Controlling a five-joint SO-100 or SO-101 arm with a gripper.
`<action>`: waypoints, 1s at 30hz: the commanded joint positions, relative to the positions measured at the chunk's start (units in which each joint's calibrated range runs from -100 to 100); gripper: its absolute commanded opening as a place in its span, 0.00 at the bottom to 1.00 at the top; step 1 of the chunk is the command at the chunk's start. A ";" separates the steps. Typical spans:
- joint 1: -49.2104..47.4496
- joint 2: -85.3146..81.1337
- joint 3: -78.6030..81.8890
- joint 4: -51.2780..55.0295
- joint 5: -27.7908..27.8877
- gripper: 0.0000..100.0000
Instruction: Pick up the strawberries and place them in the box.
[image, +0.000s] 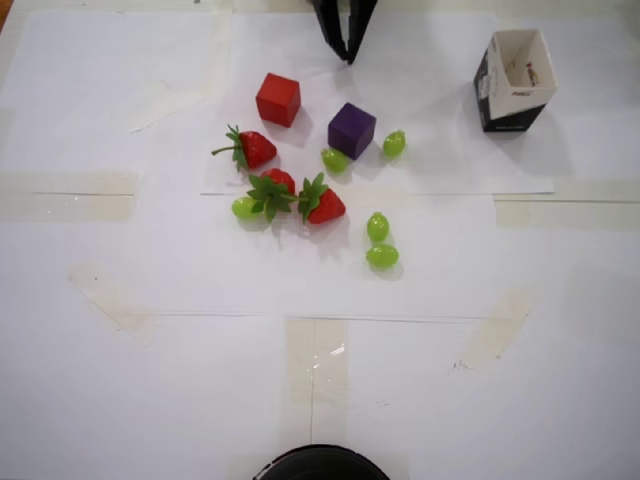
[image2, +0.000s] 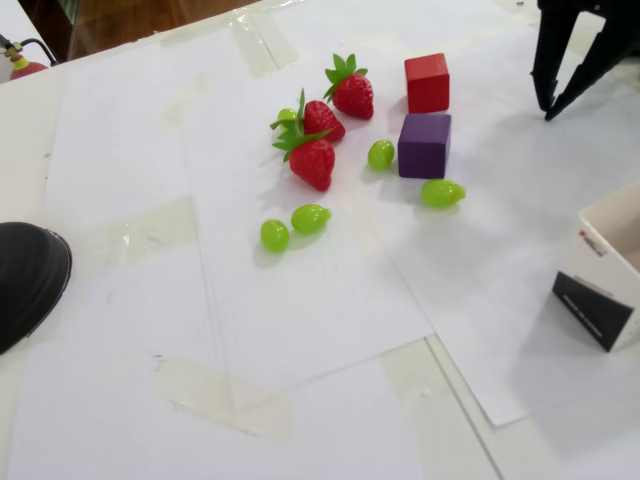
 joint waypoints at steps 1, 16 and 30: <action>2.60 0.32 -0.64 0.84 -3.37 0.00; 2.90 0.32 0.00 0.76 -2.69 0.00; 4.52 0.32 -24.27 7.54 0.20 0.00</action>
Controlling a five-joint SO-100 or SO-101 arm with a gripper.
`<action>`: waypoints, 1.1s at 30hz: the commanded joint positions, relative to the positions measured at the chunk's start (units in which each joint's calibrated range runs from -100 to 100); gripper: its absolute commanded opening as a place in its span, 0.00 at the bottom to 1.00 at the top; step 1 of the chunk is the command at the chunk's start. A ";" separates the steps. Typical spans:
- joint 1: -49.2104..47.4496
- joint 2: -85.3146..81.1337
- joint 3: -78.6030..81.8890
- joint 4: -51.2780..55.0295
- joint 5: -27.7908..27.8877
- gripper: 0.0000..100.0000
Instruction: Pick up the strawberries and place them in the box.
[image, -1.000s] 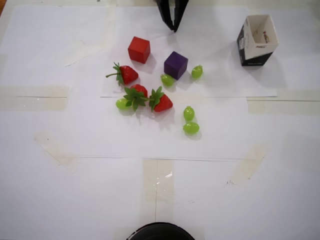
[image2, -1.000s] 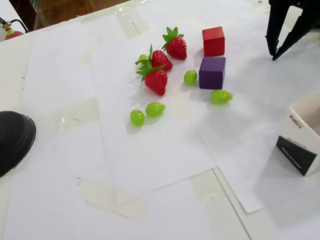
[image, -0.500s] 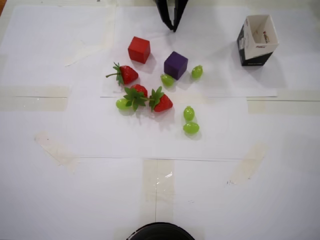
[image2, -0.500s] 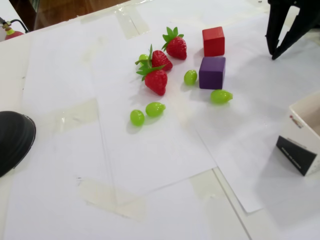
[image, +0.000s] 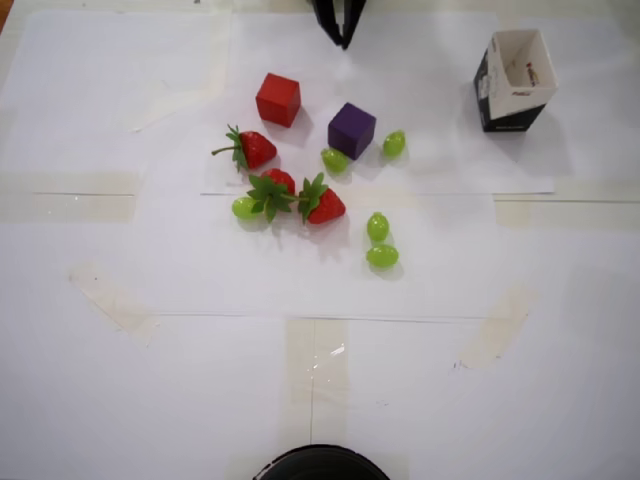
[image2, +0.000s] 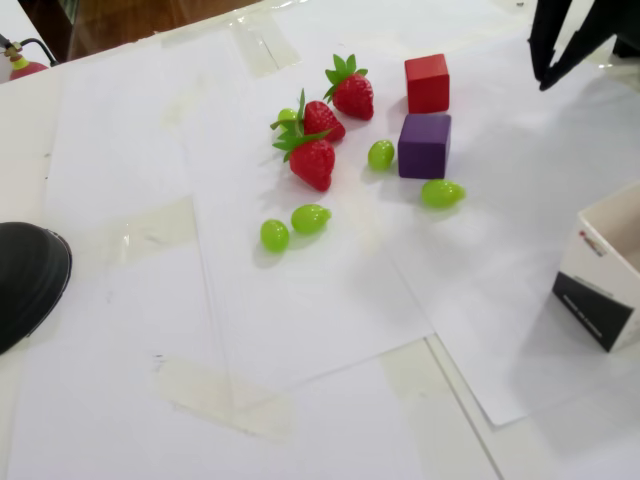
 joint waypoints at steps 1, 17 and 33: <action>0.84 0.23 -12.24 0.58 0.15 0.00; 7.38 49.75 -48.88 -5.55 4.40 0.00; 11.13 99.45 -79.33 -6.78 4.54 0.08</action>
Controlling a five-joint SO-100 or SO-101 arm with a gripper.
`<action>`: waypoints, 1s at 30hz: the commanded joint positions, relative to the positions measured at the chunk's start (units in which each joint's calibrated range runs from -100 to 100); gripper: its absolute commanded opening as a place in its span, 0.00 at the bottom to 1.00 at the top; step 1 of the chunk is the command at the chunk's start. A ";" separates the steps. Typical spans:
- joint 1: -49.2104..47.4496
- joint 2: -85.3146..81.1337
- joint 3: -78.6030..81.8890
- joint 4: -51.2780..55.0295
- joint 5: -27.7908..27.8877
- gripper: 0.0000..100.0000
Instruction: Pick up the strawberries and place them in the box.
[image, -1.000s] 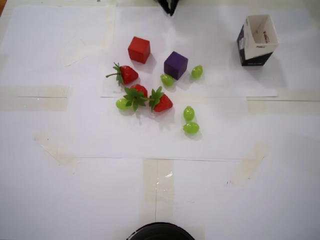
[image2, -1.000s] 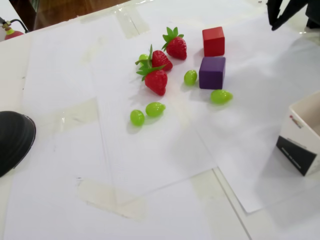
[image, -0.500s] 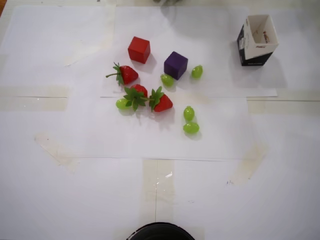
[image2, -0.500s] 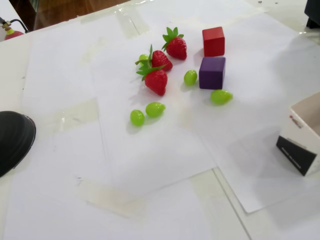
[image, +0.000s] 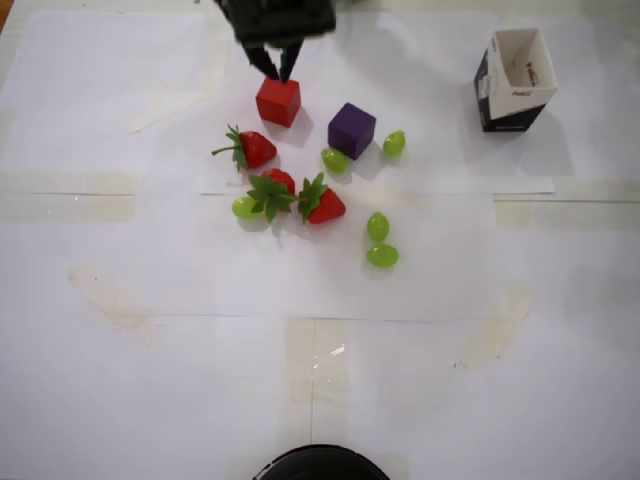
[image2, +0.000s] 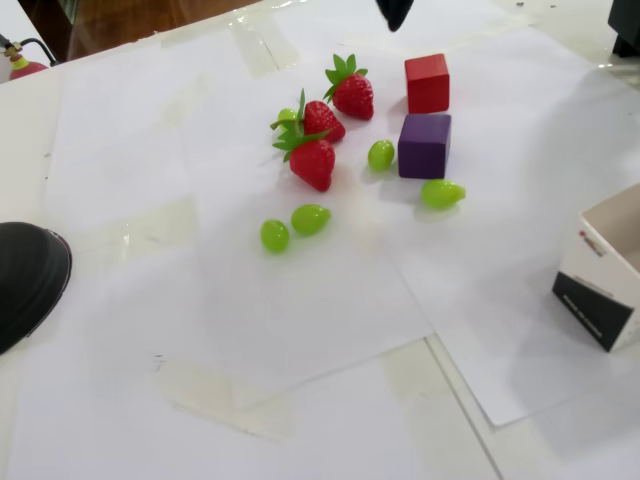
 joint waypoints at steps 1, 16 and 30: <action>1.24 3.74 -7.48 -0.39 0.44 0.10; 0.73 6.24 -4.57 -2.84 1.32 0.31; -1.40 14.41 -1.48 -8.31 0.59 0.29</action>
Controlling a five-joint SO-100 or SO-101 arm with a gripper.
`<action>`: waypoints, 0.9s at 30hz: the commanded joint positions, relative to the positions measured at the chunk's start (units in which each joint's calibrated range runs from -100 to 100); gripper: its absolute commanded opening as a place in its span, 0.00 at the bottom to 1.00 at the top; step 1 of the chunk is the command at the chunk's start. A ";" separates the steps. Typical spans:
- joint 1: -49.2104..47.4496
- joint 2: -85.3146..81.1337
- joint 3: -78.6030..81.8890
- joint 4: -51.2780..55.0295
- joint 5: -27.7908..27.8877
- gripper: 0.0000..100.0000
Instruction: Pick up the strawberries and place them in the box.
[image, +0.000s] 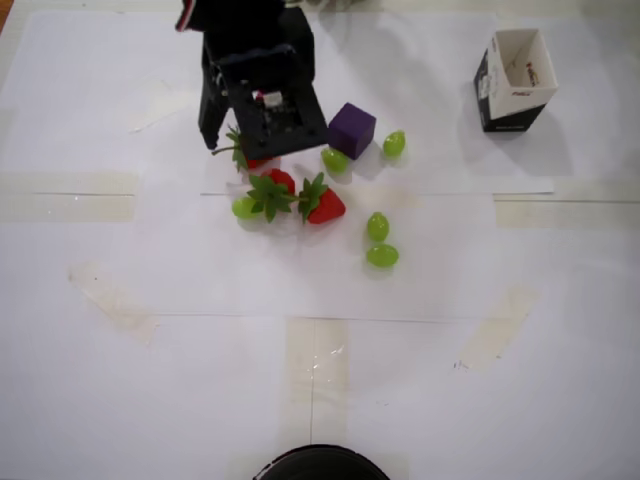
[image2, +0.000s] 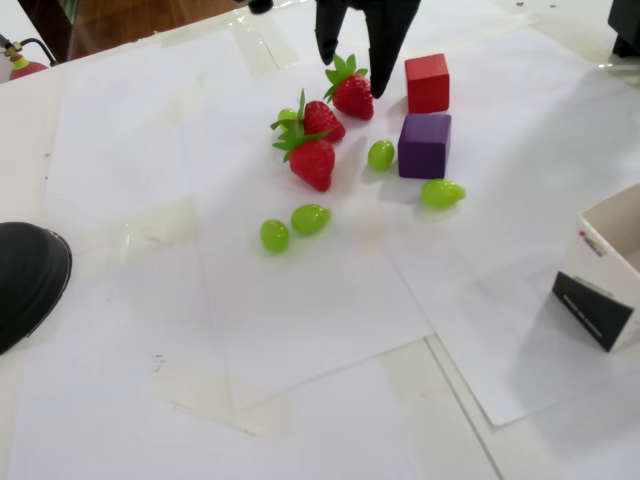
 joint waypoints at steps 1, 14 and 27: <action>-0.43 0.13 0.33 -1.52 -0.73 0.29; 0.16 0.30 3.06 -1.61 -1.71 0.26; 0.08 -0.21 4.42 -3.16 -2.59 0.20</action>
